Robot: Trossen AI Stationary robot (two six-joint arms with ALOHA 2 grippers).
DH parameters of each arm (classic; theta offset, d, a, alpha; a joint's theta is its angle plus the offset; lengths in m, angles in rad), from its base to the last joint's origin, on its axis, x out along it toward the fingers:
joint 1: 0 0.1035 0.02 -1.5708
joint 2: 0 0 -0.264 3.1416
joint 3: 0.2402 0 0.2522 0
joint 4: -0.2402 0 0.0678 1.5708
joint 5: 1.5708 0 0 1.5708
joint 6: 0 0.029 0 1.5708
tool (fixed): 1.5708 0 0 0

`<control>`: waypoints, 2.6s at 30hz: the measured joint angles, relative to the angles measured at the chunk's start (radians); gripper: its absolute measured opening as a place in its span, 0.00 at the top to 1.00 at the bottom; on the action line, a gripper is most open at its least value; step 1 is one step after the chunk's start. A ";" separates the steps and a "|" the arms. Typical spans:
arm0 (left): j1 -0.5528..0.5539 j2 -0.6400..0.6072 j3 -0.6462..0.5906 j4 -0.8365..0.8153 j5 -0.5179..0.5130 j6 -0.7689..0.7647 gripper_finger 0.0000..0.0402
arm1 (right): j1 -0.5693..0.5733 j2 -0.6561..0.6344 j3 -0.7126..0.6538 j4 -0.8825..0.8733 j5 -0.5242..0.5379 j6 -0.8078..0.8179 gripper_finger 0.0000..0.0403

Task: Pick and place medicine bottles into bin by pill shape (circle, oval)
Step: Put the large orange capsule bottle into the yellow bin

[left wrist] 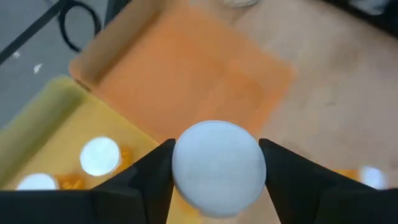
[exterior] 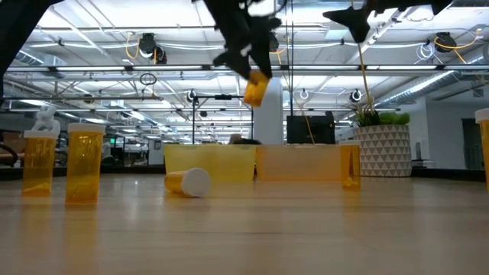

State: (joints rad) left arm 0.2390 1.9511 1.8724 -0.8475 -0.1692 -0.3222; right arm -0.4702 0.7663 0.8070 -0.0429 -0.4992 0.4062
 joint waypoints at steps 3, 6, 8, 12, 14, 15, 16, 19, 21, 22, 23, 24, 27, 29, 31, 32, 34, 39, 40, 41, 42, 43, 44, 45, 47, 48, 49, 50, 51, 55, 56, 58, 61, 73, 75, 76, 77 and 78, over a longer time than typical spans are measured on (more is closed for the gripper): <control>0.012 0.001 -0.117 0.099 -0.017 -0.024 0.49 | 0.000 -0.007 0.000 0.000 0.000 0.019 0.22; 0.023 0.001 -0.205 0.192 -0.025 -0.057 0.47 | 0.000 -0.009 0.000 0.000 -0.002 0.035 0.22; 0.028 0.001 -0.247 0.225 -0.054 -0.058 0.44 | 0.000 -0.009 0.000 0.000 -0.003 0.051 0.22; 0.040 0.001 -0.287 0.260 -0.096 -0.064 0.43 | 0.000 -0.009 0.000 -0.001 -0.027 0.062 0.22; 0.046 0.001 -0.298 0.269 -0.101 -0.052 0.46 | 0.000 -0.009 0.000 -0.008 -0.029 0.061 0.22; 0.051 0.001 -0.307 0.277 -0.102 -0.046 0.47 | 0.000 -0.008 0.000 -0.014 -0.029 0.062 0.22; 0.055 0.001 -0.317 0.283 -0.102 -0.046 0.48 | 0.000 -0.006 0.000 -0.016 -0.029 0.061 0.22; 0.069 0.001 -0.358 0.304 -0.104 -0.057 0.49 | 0.000 -0.002 0.000 -0.021 -0.029 0.061 0.22; 0.074 0.001 -0.382 0.327 -0.105 -0.057 0.47 | 0.000 -0.001 0.000 -0.019 -0.029 0.064 0.22; 0.077 0.001 -0.393 0.345 -0.105 -0.057 0.45 | 0.000 -0.001 0.000 -0.019 -0.029 0.066 0.22; 0.079 0.001 -0.406 0.363 -0.105 -0.058 0.44 | 0.000 0.000 0.000 -0.019 -0.029 0.068 0.22; 0.082 0.001 -0.419 0.377 -0.103 -0.058 0.42 | 0.000 0.000 0.000 -0.019 -0.029 0.069 0.22; 0.087 0.001 -0.441 0.401 -0.095 -0.070 0.42 | 0.000 0.001 0.000 -0.019 -0.029 0.072 0.22; 0.088 0.001 -0.440 0.405 -0.095 -0.074 0.43 | 0.000 0.001 0.000 -0.019 -0.028 0.072 0.22; 0.087 0.000 -0.440 0.406 -0.094 -0.073 0.45 | 0.000 0.001 0.000 -0.019 -0.028 0.072 0.22; 0.087 0.000 -0.440 0.404 -0.094 -0.071 0.46 | 0.000 0.001 0.000 -0.019 -0.028 0.072 0.22; 0.086 0.000 -0.440 0.404 -0.093 -0.063 0.46 | 0.000 0.001 0.000 -0.018 -0.027 0.072 0.22; 0.091 0.000 -0.440 0.368 -0.093 -0.062 0.41 | 0.000 0.001 0.000 -0.018 -0.027 0.080 0.22; 0.092 0.000 -0.440 0.360 -0.092 -0.066 0.39 | 0.000 0.001 0.000 -0.018 -0.027 0.080 0.22; 0.094 0.000 -0.440 0.351 -0.088 -0.072 0.38 | 0.000 0.001 0.000 -0.018 -0.027 0.080 0.22; 0.095 0.000 -0.440 0.345 -0.086 -0.075 0.37 | 0.000 0.001 0.000 -0.018 -0.027 0.080 0.22; 0.097 0.000 -0.440 0.344 -0.086 -0.079 0.36 | 0.000 0.001 0.000 -0.018 -0.027 0.080 0.22; 0.098 0.000 -0.440 0.344 -0.085 -0.080 0.35 | 0.000 0.001 0.000 -0.017 -0.027 0.080 0.22; 0.099 0.000 -0.440 0.344 -0.085 -0.079 0.34 | 0.000 0.001 0.000 -0.015 -0.027 0.080 0.22; 0.100 0.000 -0.440 0.344 -0.085 -0.079 0.32 | 0.000 0.001 0.000 -0.014 -0.027 0.080 0.22; 0.100 0.000 -0.440 0.344 -0.083 -0.080 0.32 | 0.000 0.001 0.000 -0.014 -0.027 0.080 0.22; 0.100 0.000 -0.440 0.344 -0.077 -0.081 0.32 | 0.000 0.001 0.000 -0.014 -0.027 0.080 0.22; 0.100 0.000 -0.439 0.345 -0.068 -0.082 0.32 | 0.000 0.001 0.000 -0.014 -0.027 0.080 0.22; 0.100 -0.004 -0.437 0.342 -0.057 -0.084 0.32 | 0.000 0.001 0.000 -0.014 -0.027 0.080 0.22; 0.089 -0.053 -0.404 0.307 -0.040 -0.099 0.33 | 0.000 0.001 0.000 -0.014 -0.027 0.079 0.22; 0.082 -0.074 -0.395 0.296 -0.040 -0.105 0.33 | 0.001 0.001 0.000 -0.014 -0.027 0.079 0.22; 0.064 -0.113 -0.382 0.281 -0.040 -0.127 0.34 | 0.001 0.000 0.000 -0.016 -0.029 0.080 0.22; 0.018 -0.180 -0.368 0.259 -0.016 -0.182 0.36 | 0.001 -0.008 0.000 -0.038 -0.046 0.086 0.22; -0.332 -0.356 -0.362 0.163 0.013 -0.317 0.46 | 0.120 -0.111 0.004 -0.274 -0.076 0.327 0.23; -0.365 -0.350 -0.363 0.115 0.012 -0.321 0.48 | 0.191 -0.139 0.021 -0.338 0.014 0.357 0.24; -0.378 -0.349 -0.364 0.093 0.024 -0.321 0.48 | 0.233 -0.146 0.041 -0.371 0.064 0.366 0.24; -0.389 -0.349 -0.364 0.081 0.040 -0.323 0.49 | 0.277 -0.147 0.061 -0.405 0.117 0.377 0.24; -0.397 -0.351 -0.364 0.068 0.056 -0.323 0.50 | 0.324 -0.143 0.081 -0.446 0.172 0.387 0.24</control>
State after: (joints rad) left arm -0.1577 1.6005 1.5086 -0.7796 -0.1129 -0.6455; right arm -0.1459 0.6232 0.8878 -0.4885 -0.3274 0.7937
